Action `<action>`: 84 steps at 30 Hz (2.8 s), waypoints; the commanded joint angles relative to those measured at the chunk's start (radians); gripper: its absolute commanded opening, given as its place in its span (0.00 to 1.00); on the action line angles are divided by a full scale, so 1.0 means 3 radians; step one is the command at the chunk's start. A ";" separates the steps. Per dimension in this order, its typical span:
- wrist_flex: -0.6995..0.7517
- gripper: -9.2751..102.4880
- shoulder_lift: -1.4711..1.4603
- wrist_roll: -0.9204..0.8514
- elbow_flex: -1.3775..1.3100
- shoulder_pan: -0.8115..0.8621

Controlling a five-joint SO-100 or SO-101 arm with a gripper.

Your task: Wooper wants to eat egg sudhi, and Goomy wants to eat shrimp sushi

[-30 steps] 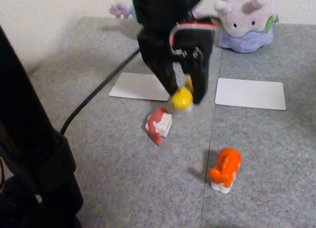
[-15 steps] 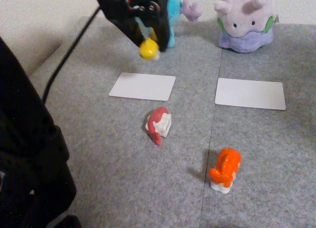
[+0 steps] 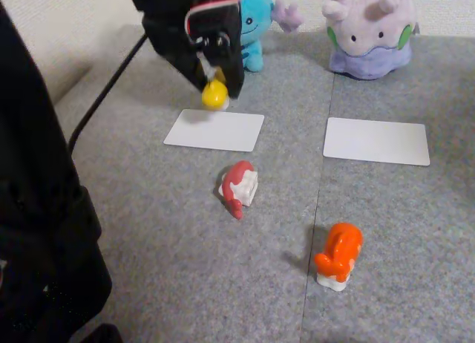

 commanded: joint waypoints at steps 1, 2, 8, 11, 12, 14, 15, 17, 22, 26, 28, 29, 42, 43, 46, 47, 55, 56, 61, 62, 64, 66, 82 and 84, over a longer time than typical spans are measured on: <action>-0.0128 0.11 -0.0107 0.0026 -0.0189 0.0000; -0.0148 0.11 -0.0164 0.0026 -0.0189 -0.0005; -0.0210 0.11 -0.0419 0.0031 -0.0189 -0.0010; -0.0281 0.12 -0.0532 0.0031 -0.0189 -0.0010; -0.0286 0.12 -0.0568 0.0031 -0.0189 -0.0010; -0.0291 0.12 -0.0624 0.0031 -0.0189 -0.0015; -0.0291 0.12 -0.0644 0.0031 -0.0189 -0.0015; -0.0317 0.12 -0.0660 0.0026 -0.0189 -0.0020; -0.0312 0.25 -0.0634 0.0026 -0.0189 -0.0077; -0.0312 0.37 -0.0629 -0.0036 -0.0189 -0.0291; -0.0271 0.43 -0.0629 -0.0036 -0.0189 -0.0450; -0.0240 0.45 -0.0629 -0.0036 -0.0189 -0.0527; 0.0245 0.51 0.0430 -0.0020 -0.0189 -0.0675; 0.0337 0.51 0.0578 -0.0026 -0.0189 -0.0675; 0.0644 0.51 0.0992 -0.0010 -0.0184 -0.0695; 0.0752 0.51 0.1115 0.0005 -0.0179 -0.0695; 0.1652 0.51 0.1938 -0.0026 -0.0143 -0.0562; 0.1708 0.51 0.2030 -0.0031 -0.0143 -0.0486; 0.1744 0.51 0.2291 -0.0307 -0.0143 0.0235; 0.1774 0.51 0.2291 -0.0373 -0.0143 0.0383; 0.1810 0.51 0.2275 -0.0522 -0.0143 0.0660; 0.1907 0.51 0.2224 -0.0654 -0.0143 0.0890; 0.2240 0.51 0.0823 -0.1611 -0.0138 0.2245; 0.2107 0.51 0.0578 -0.1682 -0.0138 0.2342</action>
